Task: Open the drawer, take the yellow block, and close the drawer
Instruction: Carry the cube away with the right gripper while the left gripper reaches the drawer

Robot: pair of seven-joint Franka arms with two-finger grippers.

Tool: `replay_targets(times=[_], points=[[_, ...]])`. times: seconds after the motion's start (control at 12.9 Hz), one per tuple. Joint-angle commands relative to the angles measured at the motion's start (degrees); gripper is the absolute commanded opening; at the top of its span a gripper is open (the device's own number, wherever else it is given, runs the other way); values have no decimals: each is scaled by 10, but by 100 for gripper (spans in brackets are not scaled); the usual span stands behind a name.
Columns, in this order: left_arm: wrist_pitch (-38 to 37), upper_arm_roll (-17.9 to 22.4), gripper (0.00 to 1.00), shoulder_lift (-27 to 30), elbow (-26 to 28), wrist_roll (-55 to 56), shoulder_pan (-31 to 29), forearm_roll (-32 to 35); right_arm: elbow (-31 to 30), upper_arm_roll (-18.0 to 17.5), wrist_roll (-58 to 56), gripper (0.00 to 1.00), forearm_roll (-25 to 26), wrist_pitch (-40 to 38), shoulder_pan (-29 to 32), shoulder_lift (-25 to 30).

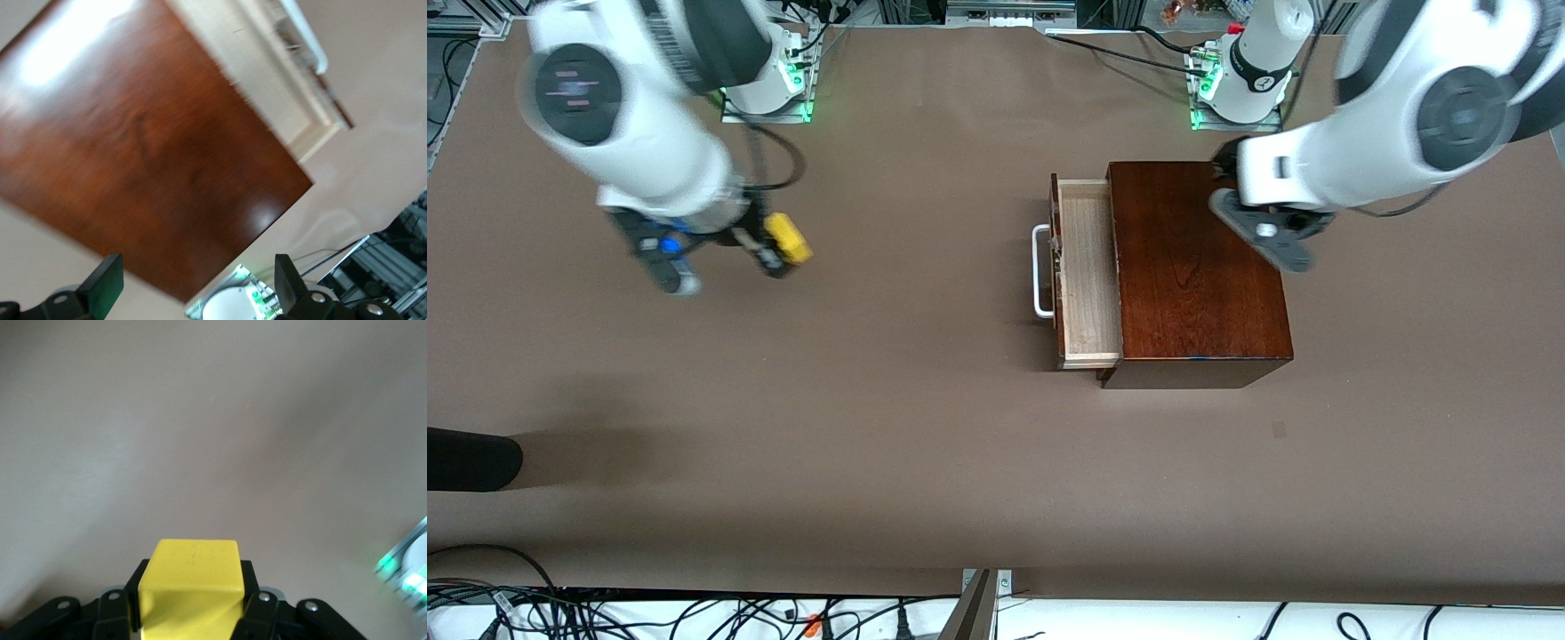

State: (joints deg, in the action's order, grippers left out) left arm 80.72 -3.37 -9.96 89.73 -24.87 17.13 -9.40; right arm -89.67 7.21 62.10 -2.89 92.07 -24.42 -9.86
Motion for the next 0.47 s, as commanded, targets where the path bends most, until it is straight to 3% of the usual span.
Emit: replay_targets(times=[0.0, 0.39], points=[[54, 6, 100, -35, -22, -85, 77, -14, -116, 75, -173, 0, -12, 23, -4, 83], [237, 6, 100, -115, -20, -134, 203, -8, -239, 229, -509, 0, -4, 123, -4, 101]])
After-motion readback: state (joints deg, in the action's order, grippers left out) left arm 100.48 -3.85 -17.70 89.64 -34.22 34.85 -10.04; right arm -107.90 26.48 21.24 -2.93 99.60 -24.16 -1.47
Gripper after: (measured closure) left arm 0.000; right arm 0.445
